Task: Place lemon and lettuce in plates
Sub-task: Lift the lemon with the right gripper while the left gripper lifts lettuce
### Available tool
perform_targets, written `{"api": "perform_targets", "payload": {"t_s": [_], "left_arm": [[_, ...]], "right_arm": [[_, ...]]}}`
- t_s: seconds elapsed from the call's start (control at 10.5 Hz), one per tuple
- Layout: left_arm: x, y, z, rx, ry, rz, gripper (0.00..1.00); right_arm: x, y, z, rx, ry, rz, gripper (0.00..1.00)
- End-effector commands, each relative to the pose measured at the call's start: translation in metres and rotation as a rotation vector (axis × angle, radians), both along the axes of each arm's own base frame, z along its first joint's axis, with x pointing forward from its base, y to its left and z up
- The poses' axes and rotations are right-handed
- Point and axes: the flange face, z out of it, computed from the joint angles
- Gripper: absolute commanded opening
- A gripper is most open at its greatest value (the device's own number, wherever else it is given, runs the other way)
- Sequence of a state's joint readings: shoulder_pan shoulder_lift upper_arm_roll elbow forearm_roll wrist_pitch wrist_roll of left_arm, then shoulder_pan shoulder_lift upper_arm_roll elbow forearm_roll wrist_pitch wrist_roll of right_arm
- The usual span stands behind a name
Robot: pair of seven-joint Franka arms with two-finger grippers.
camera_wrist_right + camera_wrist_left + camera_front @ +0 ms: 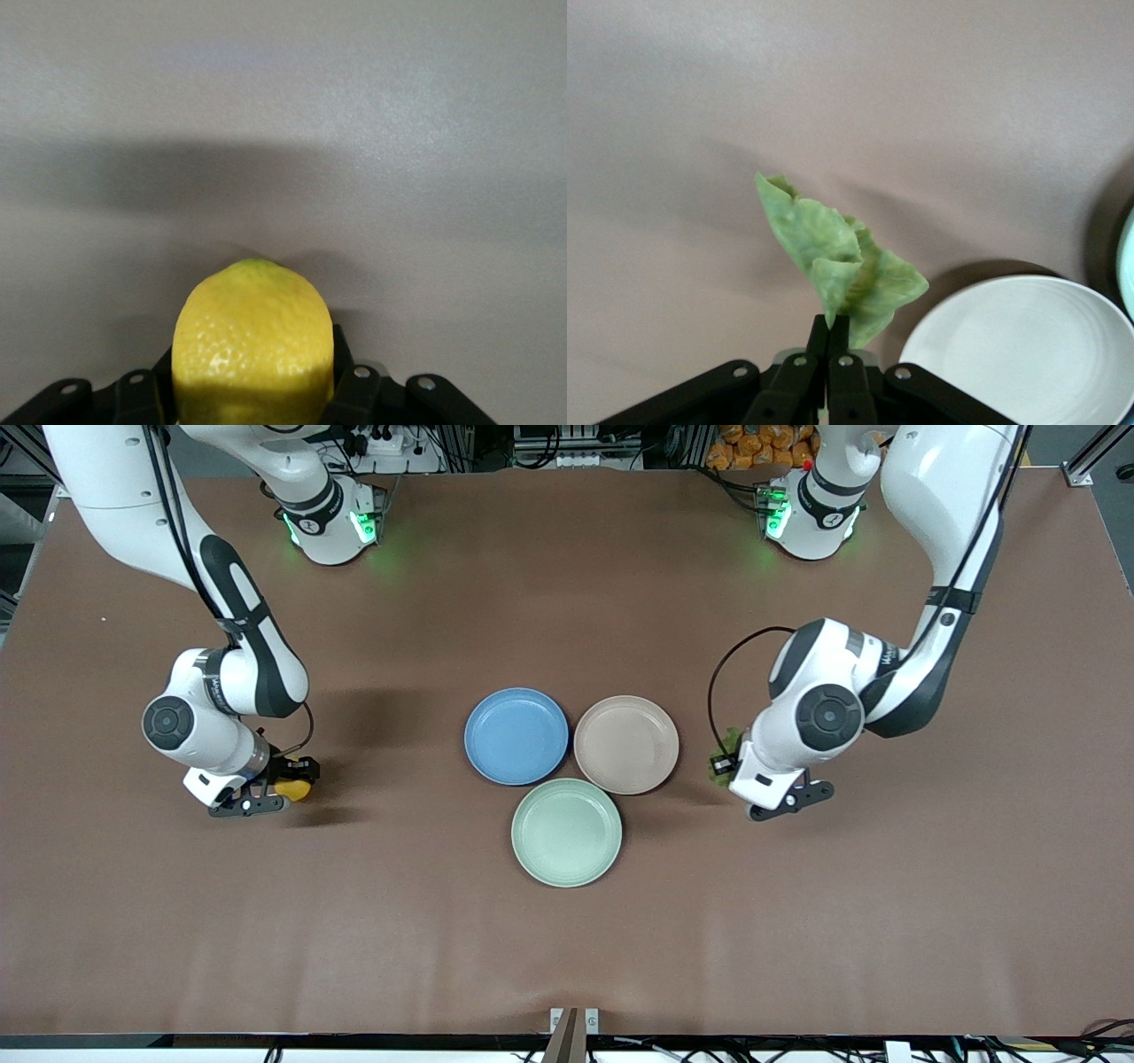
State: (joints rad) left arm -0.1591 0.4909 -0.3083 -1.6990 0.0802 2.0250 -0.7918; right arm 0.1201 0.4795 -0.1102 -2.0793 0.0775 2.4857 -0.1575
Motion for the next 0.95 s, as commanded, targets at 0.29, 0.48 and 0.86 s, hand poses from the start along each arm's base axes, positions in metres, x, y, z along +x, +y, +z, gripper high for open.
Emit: {"api": "perform_targets", "payload": {"t_s": [0.29,0.48,0.86], "left_arm": [[-0.015,-0.071,0.001,0.007,-0.005,0.075,0.00],[-0.020,-0.100,-0.012,0.018,0.004,0.166,0.00],[-0.034,-0.128,-0.031,0.037,0.027,0.232,0.18]], "right_arm": [[0.020,0.085,0.049,0.050,0.002,-0.054,0.00],[0.021,0.131,0.060,0.071,-0.016,-0.071,0.00],[0.012,0.238,0.084,0.111,-0.049,-0.133,0.00]]}}
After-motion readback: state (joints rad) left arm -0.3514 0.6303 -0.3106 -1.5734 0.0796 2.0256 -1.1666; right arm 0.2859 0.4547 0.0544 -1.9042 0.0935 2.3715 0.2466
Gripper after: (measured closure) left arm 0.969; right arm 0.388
